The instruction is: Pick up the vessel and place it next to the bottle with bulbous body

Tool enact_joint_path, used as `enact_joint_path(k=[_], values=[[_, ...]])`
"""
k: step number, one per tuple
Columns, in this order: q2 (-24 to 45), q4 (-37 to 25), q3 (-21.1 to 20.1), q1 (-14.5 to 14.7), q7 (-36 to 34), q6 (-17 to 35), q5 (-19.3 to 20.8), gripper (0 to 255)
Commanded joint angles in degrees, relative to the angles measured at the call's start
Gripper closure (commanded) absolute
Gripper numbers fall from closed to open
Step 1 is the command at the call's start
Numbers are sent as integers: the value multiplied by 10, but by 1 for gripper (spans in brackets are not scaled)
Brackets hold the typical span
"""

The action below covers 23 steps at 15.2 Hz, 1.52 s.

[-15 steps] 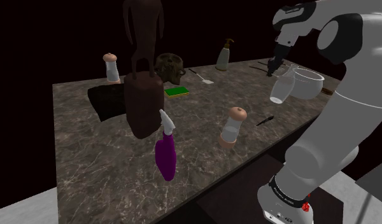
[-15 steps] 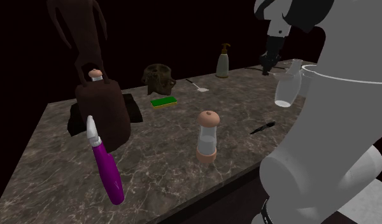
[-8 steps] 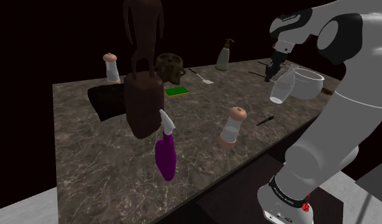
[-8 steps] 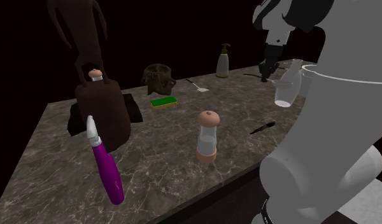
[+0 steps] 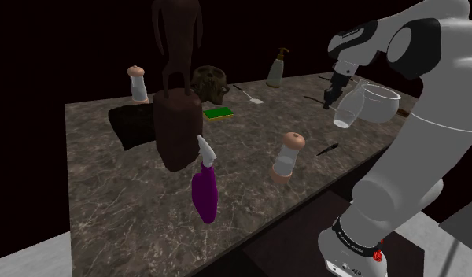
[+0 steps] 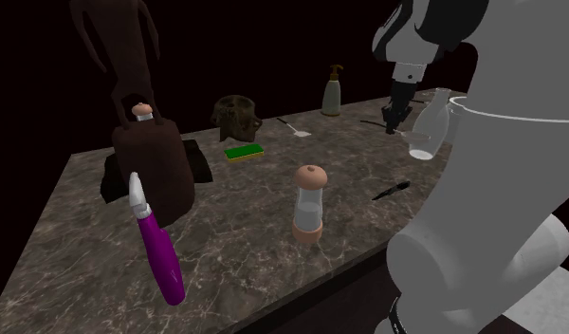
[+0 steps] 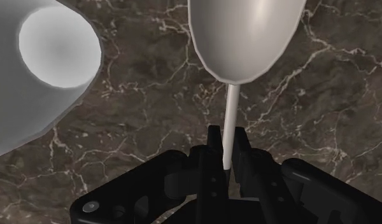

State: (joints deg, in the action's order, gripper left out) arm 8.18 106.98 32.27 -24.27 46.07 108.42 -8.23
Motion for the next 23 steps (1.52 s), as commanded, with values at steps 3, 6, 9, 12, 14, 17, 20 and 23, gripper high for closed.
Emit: enact_joint_path(k=[3,6,9,12,14,17,20,23], values=[[10,20,-1,-1,6,28,-7,255],[19,34,-3,-2,11,49,-13,255],[29,46,-4,-3,17,69,-20,255],[40,57,-6,-5,23,89,-28,255],[47,64,-8,-6,27,102,-34,255],[57,72,-10,-8,33,118,-42,255],[57,72,-10,-8,33,118,-41,255],[57,72,-10,-8,33,118,-41,255]])
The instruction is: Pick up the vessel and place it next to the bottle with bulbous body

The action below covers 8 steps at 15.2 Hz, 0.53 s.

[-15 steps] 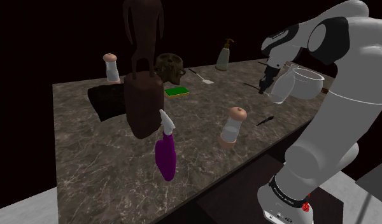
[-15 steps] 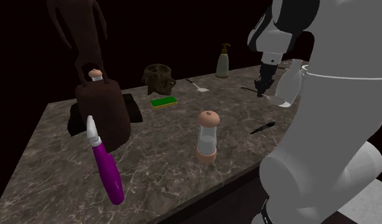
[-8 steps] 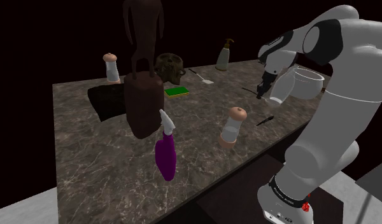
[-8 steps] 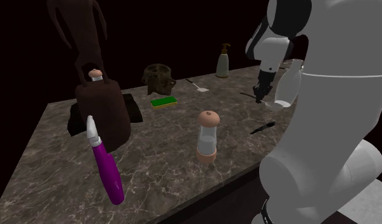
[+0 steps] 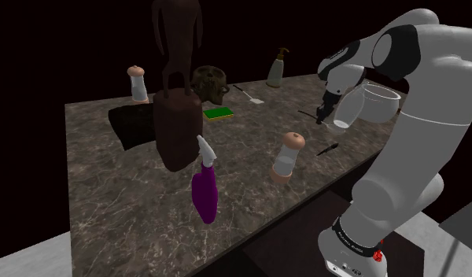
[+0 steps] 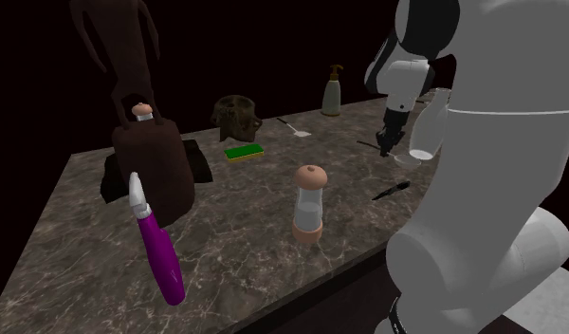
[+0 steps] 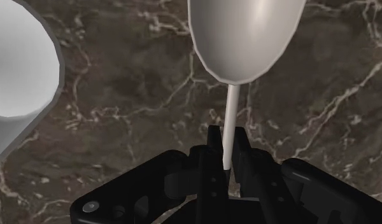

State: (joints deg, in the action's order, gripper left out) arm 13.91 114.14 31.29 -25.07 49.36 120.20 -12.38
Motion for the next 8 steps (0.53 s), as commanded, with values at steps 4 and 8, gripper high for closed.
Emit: enact_joint_path(k=[4,8], values=[[0,0,0,0,0,0,0,0],[-8,-10,2,1,-4,-17,6,0]])
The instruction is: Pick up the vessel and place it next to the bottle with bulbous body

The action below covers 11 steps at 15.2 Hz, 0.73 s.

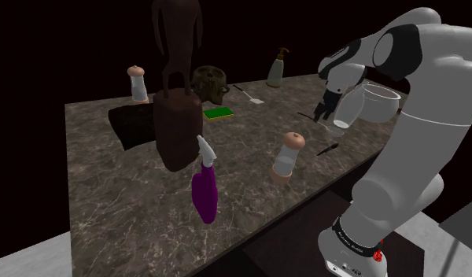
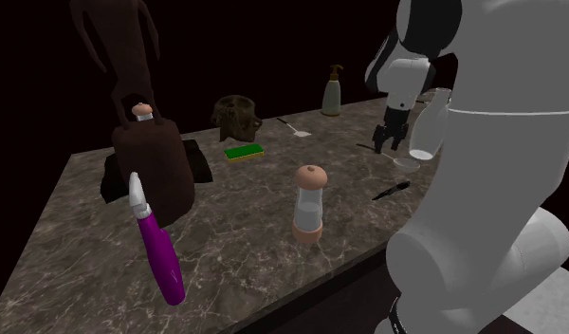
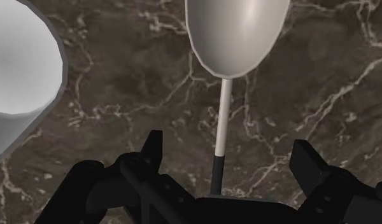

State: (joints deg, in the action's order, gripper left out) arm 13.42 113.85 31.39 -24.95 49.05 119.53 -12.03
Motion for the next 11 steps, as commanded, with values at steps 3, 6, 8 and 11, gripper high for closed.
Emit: enact_joint_path(k=[3,6,8,11], values=[[-22,-41,7,0,-11,-59,18,0],[-22,-41,7,0,-11,-59,18,0],[-22,-41,7,0,-11,-59,18,0],[-22,-41,7,0,-11,-59,18,0]])
